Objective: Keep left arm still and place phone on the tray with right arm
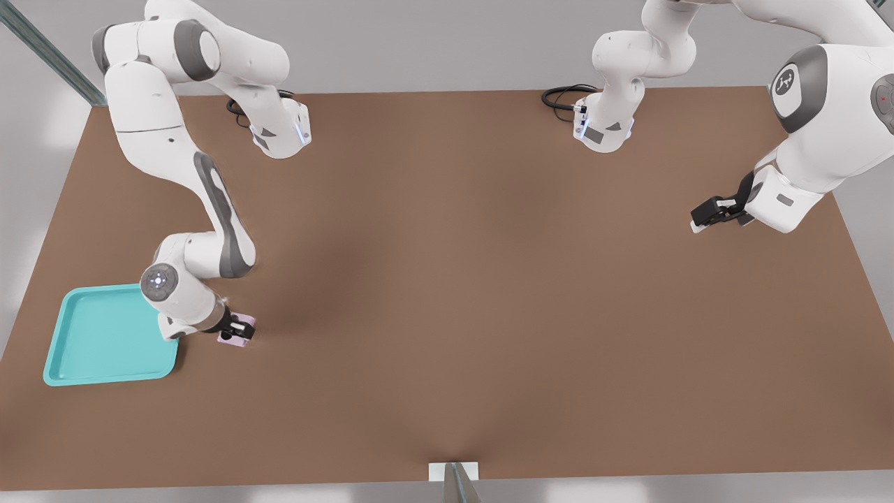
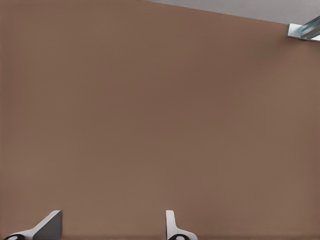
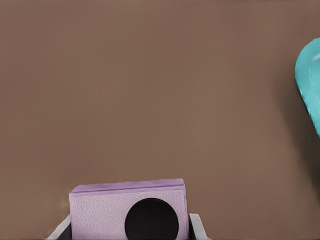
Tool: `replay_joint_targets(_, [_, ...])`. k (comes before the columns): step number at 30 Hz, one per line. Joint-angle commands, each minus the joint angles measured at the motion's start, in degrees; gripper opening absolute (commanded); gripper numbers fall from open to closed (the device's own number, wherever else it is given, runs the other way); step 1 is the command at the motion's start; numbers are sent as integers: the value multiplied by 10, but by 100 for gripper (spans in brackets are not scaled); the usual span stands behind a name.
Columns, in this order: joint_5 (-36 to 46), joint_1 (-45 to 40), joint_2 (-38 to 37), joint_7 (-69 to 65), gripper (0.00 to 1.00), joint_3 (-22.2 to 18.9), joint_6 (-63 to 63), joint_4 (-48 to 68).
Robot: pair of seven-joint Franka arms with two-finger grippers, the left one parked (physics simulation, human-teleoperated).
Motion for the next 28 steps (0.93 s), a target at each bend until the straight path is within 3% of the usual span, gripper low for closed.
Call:
replay_joint_targets(1, [-2, -51, 1, -328, 72, -2, -20, 1])
replay_joint_targets(5, [26, -67, 2, -433, 72, -70, -8, 4])
replay_joint_targets(8, [26, -81, 26, -491, 72, -92, 11, 6])
replay_joint_targets(9, [25, -81, 35, -501, 91, -105, 17, 8])
replay_joint_targets(10, [27, -81, 38, -498, 100, -106, 28, 8])
replay_joint_targets(14, [68, -62, -12, -494, 100, -106, 20, 16])
replay_joint_targets(18, [54, 122, -194, -289, 100, -128, -321, 123])
replay_joint_targets(19, [18, 170, -191, -224, 100, -127, -426, 239])
replay_joint_targets(22, [68, 186, -195, -202, 100, -125, -429, 226])
replay_joint_targets(25, [64, 167, -229, -199, 100, -99, -436, 161])
replay_joint_targets(28, [63, 158, -229, -199, 100, -100, -436, 156])
